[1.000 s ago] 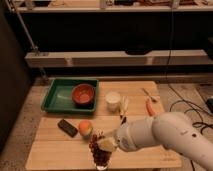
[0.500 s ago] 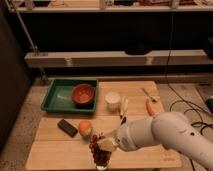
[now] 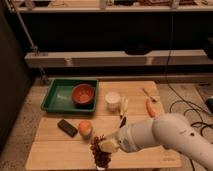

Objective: Place grapes in metal cup

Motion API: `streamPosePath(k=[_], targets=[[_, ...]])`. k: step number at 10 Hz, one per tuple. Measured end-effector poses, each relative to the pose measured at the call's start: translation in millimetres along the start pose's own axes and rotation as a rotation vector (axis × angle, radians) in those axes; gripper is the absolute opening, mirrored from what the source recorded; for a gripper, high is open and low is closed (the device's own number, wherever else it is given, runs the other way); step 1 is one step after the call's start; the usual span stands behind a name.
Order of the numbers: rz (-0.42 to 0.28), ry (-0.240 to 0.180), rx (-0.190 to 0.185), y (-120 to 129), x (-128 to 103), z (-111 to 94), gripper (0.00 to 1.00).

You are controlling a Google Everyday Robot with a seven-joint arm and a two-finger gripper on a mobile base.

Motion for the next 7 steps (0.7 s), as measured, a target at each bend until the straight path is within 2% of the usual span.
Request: streamPosePath(k=[2,7], targets=[[0.0,-0.005,0.014,2.0,-1.8,4.9,0.0],[-0.005,-0.019,0.02,3.5,-2.5,11.9,0.0]])
